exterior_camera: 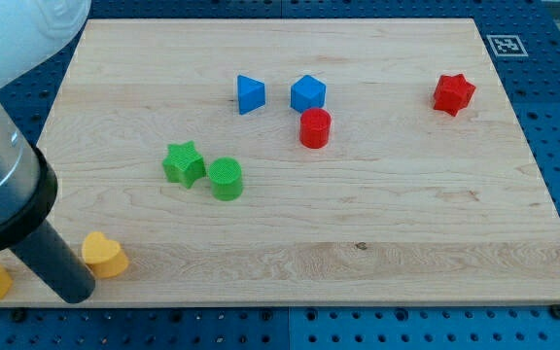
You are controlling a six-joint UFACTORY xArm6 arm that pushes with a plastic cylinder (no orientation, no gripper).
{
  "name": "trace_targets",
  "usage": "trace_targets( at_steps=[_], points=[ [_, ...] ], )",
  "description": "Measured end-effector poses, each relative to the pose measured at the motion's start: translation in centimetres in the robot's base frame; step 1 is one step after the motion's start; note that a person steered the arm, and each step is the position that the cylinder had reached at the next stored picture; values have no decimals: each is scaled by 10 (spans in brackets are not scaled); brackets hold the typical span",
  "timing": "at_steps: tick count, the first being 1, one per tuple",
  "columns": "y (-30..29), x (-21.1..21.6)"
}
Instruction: Move the arm towards the bottom of the green circle
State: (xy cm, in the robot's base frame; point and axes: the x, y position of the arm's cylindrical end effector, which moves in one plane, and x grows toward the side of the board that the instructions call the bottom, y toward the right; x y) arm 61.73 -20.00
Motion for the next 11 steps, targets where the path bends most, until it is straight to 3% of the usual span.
trace_targets(
  at_steps=[3,5,6,7,9,11],
  points=[
    [20,0],
    [82,0],
    [131,-15],
    [136,-15],
    [173,-62],
    [161,-77]
  ],
)
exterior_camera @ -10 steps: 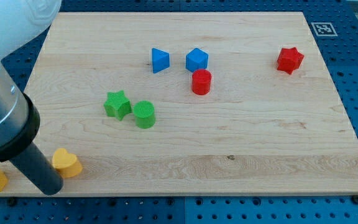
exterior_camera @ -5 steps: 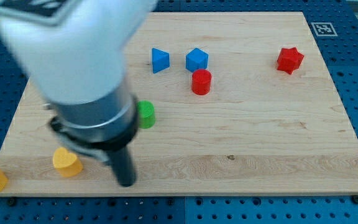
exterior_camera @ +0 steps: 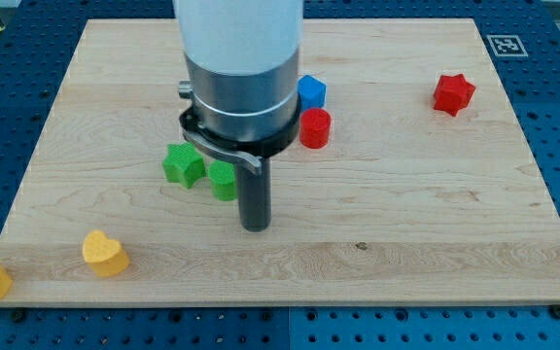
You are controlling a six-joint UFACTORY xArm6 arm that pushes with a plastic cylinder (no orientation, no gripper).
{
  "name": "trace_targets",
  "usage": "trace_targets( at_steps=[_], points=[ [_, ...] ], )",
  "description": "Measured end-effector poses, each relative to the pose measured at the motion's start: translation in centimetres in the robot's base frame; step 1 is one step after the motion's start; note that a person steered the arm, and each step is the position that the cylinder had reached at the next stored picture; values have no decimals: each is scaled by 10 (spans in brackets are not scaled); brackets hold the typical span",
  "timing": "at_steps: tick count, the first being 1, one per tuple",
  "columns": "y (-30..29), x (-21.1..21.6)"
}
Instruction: Move the arm towards the bottom of the green circle
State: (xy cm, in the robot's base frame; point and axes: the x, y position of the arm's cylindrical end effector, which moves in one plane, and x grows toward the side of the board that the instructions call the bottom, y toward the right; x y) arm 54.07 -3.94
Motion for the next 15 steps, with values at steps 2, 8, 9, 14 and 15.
trace_targets(
  at_steps=[2,8,9,14,15],
  points=[
    [-21,-1],
    [-53,48],
    [-53,48],
    [-31,-1],
    [-31,0]
  ],
)
